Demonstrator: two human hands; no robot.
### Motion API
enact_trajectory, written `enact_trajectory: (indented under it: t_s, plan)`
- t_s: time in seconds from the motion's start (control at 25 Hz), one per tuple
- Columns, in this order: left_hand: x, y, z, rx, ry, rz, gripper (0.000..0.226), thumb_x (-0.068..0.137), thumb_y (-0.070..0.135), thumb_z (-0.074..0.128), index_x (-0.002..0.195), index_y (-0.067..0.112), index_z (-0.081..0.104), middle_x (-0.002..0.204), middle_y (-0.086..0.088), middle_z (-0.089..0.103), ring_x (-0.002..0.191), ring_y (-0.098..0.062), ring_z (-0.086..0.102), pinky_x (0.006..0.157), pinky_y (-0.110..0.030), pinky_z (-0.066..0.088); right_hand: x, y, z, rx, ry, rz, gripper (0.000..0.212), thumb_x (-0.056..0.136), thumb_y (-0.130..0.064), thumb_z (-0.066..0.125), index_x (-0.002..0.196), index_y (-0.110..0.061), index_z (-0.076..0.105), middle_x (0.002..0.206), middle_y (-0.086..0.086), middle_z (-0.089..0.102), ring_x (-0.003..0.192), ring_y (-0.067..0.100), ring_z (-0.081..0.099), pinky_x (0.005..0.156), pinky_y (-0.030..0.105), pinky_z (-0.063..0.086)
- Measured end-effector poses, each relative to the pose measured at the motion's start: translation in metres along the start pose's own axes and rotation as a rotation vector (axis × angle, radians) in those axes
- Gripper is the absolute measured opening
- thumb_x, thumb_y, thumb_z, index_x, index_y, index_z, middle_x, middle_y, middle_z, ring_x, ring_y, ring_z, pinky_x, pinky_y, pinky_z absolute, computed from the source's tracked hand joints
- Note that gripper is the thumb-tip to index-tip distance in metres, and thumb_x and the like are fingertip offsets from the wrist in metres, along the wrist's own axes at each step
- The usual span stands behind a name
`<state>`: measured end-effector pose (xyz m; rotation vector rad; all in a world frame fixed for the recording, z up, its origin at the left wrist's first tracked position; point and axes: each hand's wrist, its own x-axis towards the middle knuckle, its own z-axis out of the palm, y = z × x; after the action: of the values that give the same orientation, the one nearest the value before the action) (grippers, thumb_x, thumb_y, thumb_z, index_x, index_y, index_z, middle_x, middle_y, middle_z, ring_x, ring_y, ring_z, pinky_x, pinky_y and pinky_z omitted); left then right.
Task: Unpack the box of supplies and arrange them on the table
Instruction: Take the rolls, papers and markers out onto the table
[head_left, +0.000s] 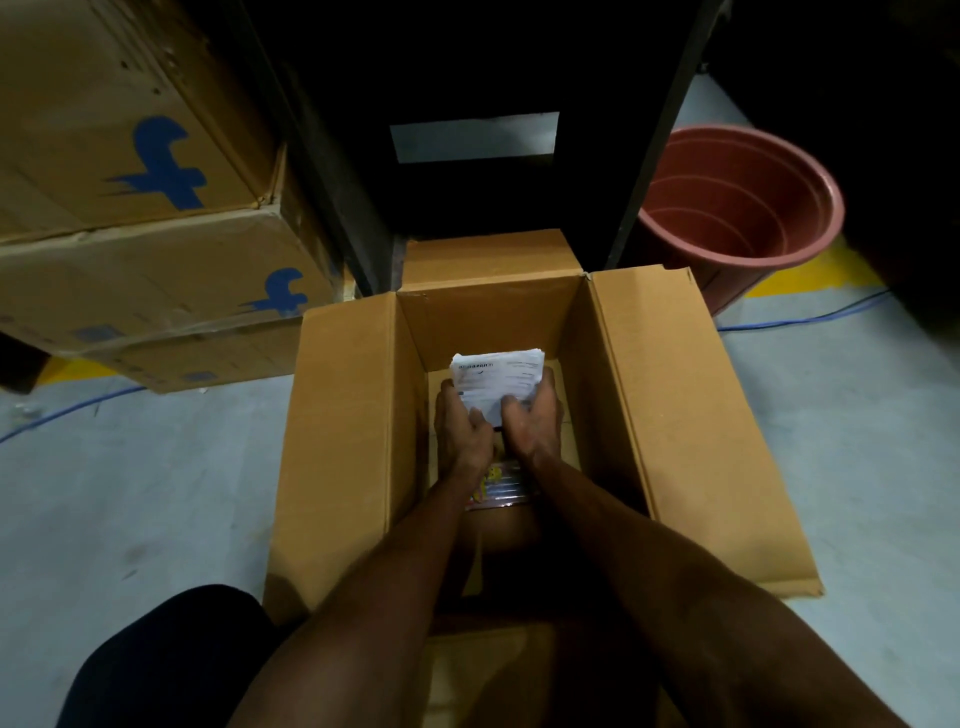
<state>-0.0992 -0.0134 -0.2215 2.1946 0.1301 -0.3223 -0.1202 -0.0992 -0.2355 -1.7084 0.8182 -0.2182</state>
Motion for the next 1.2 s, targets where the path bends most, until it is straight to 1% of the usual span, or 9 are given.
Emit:
enact_trajectory:
  t_s: [0.08,0.2,0.32,0.48,0.64,0.8,0.92,1.04,1.2]
  plan:
    - [-0.007,-0.012,0.004,0.016,0.009,0.035,0.051,0.096,0.003,0.047,0.145,0.001,0.032,0.133,-0.018,0.05,0.123,-0.032,0.048,0.081,-0.013,0.027,-0.003,0.009,-0.001,-0.044,-0.012,-0.005,0.047,0.082,-0.013,0.061,0.126,-0.018,0.046,0.102,-0.003,0.057,0.093,0.013,0.058,0.076,0.028,0.05]
    - [-0.009,-0.03,0.01,0.005,-0.003,0.007,0.042,0.095,0.001,0.046,0.136,-0.002,0.041,0.121,-0.023,0.059,0.111,-0.037,0.057,0.069,-0.014,0.026,-0.005,0.025,-0.005,-0.149,-0.08,0.016,0.043,0.081,-0.019,0.059,0.123,-0.012,0.05,0.102,0.003,0.061,0.093,0.021,0.059,0.078,0.027,0.046]
    - [-0.004,-0.028,0.011,-0.03,0.02,-0.048,0.035,0.097,0.002,0.045,0.132,-0.002,0.046,0.118,-0.022,0.062,0.107,-0.035,0.058,0.068,-0.015,0.028,-0.003,0.024,-0.004,-0.174,-0.108,0.001,0.037,0.087,-0.016,0.058,0.122,-0.011,0.049,0.106,0.003,0.061,0.097,0.022,0.061,0.082,0.035,0.053]
    - [-0.003,-0.018,0.003,-0.07,0.044,0.006,0.039,0.094,0.001,0.048,0.133,0.006,0.048,0.123,-0.013,0.062,0.11,-0.031,0.058,0.074,-0.018,0.032,-0.003,0.022,-0.004,-0.198,-0.08,-0.085,0.041,0.084,-0.024,0.055,0.123,-0.019,0.045,0.108,0.003,0.063,0.096,0.023,0.063,0.081,0.047,0.058]
    - [-0.01,0.001,-0.007,-0.076,0.076,0.095,0.054,0.092,-0.007,0.048,0.144,0.007,0.039,0.123,0.006,0.047,0.114,-0.009,0.043,0.077,0.008,0.024,-0.005,0.01,-0.012,-0.121,-0.075,-0.213,0.065,0.08,-0.029,0.051,0.142,-0.025,0.032,0.126,0.002,0.058,0.109,0.017,0.06,0.088,0.032,0.054]
    - [-0.016,0.004,-0.014,-0.076,0.042,0.118,0.029,0.09,-0.002,0.054,0.116,0.009,0.063,0.117,-0.007,0.067,0.107,-0.028,0.063,0.084,-0.021,0.043,-0.01,-0.002,-0.028,-0.273,-0.12,-0.275,0.041,0.085,-0.029,0.048,0.122,-0.014,0.058,0.122,0.01,0.059,0.112,0.023,0.058,0.092,0.034,0.051]
    - [-0.043,0.037,-0.043,-0.071,0.01,0.044,0.029,0.091,0.001,0.057,0.117,0.011,0.066,0.119,-0.008,0.068,0.107,-0.027,0.064,0.083,-0.023,0.046,-0.034,-0.039,-0.052,-0.316,-0.188,-0.204,0.037,0.093,-0.026,0.051,0.128,-0.017,0.053,0.13,0.007,0.055,0.115,0.019,0.056,0.085,0.02,0.049]
    - [-0.076,0.08,-0.085,-0.042,-0.043,0.024,0.033,0.091,0.002,0.057,0.121,0.014,0.065,0.125,-0.007,0.066,0.112,-0.026,0.063,0.092,-0.033,0.052,-0.069,-0.096,-0.083,-0.318,-0.229,-0.206,0.039,0.097,-0.023,0.055,0.135,-0.013,0.05,0.132,0.008,0.053,0.113,0.016,0.056,0.077,0.006,0.042]
    - [-0.131,0.148,-0.158,-0.068,-0.096,0.024,0.031,0.094,0.007,0.059,0.123,0.014,0.064,0.129,-0.004,0.063,0.116,-0.018,0.058,0.093,-0.026,0.048,-0.133,-0.181,-0.129,-0.21,-0.208,-0.25,0.044,0.095,-0.029,0.056,0.135,-0.012,0.052,0.13,0.007,0.058,0.114,0.015,0.057,0.092,0.025,0.052]
